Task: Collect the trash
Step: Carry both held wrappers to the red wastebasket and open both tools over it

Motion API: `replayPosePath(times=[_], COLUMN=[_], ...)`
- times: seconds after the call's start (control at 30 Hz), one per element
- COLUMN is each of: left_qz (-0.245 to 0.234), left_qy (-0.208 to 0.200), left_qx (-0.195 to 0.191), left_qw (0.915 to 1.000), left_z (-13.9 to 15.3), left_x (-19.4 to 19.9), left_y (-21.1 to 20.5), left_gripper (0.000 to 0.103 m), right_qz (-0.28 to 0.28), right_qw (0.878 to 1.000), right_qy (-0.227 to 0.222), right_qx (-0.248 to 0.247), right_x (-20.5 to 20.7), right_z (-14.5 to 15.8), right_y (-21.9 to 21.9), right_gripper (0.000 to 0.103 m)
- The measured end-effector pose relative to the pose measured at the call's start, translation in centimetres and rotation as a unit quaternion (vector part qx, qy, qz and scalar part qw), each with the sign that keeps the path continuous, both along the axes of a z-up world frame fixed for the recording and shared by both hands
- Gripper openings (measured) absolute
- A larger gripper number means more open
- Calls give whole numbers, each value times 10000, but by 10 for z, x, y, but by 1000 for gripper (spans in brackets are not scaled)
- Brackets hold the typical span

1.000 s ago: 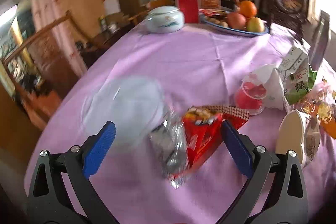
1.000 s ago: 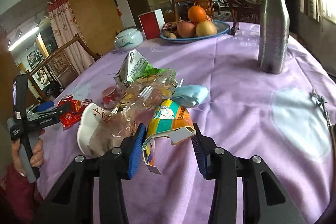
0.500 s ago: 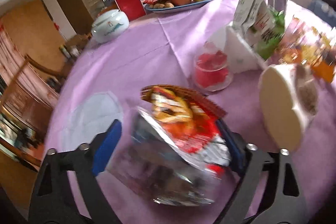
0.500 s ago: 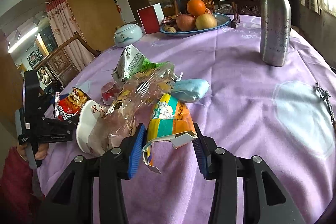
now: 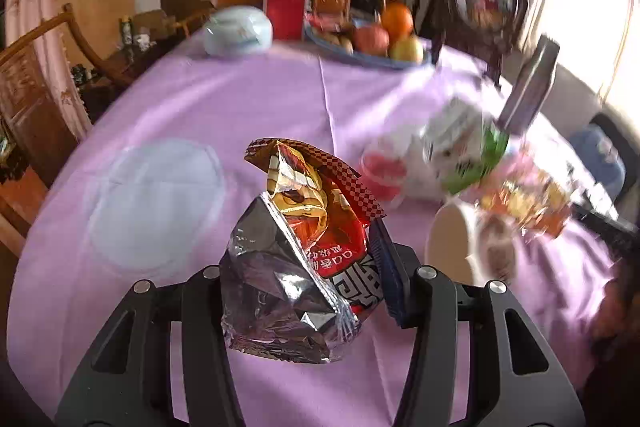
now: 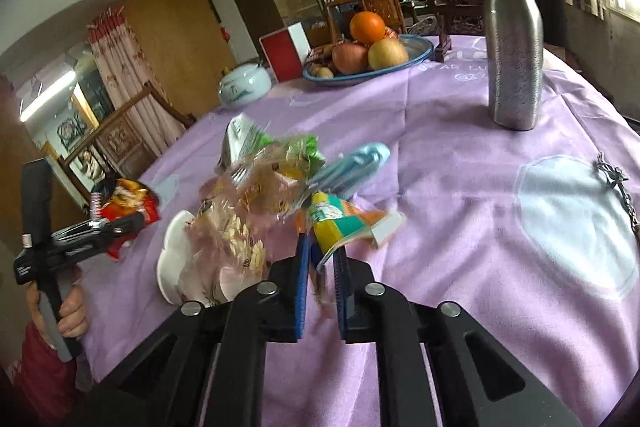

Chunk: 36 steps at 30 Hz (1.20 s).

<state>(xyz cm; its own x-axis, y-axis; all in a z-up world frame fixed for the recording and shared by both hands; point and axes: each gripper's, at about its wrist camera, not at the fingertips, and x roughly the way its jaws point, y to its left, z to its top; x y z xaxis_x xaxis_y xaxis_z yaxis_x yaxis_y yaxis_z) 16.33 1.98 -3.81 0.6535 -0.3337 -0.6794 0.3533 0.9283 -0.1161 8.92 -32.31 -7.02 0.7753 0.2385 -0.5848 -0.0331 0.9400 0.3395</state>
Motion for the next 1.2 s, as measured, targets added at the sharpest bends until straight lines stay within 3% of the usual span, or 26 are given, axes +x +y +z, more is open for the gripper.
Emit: replayPosePath(times=[0.17, 0.4, 0.63, 0.77, 0.93, 1.2], left_qz=[186, 463, 917, 1279, 1896, 3100], left_qy=[-238, -414, -617, -591, -620, -634], left_qx=[-173, -301, -441, -455, -551, -852], left_qw=[9994, 9976, 9929, 9890, 9784, 9448], left_z=[23, 35, 49, 46, 40, 26], left_x=[-17, -46, -79, -101, -141, -224], left_y=[11, 22, 56, 83, 123, 199], left_gripper=[51, 51, 51, 51, 51, 51], right_qz=[39, -215, -335, -113, 361, 1245], right_qw=[9997, 9966, 9899, 9889, 9866, 9783], right_qy=[-230, -714, -1350, -1443, -1532, -1562], right_qx=[-54, 354, 271, 329, 437, 547], right_x=[-7, -25, -59, -64, -65, -63], right_z=[7, 23, 54, 61, 69, 78], right_y=[2, -23, -36, -31, -10, 46], right_gripper=[7, 7, 7, 7, 7, 6])
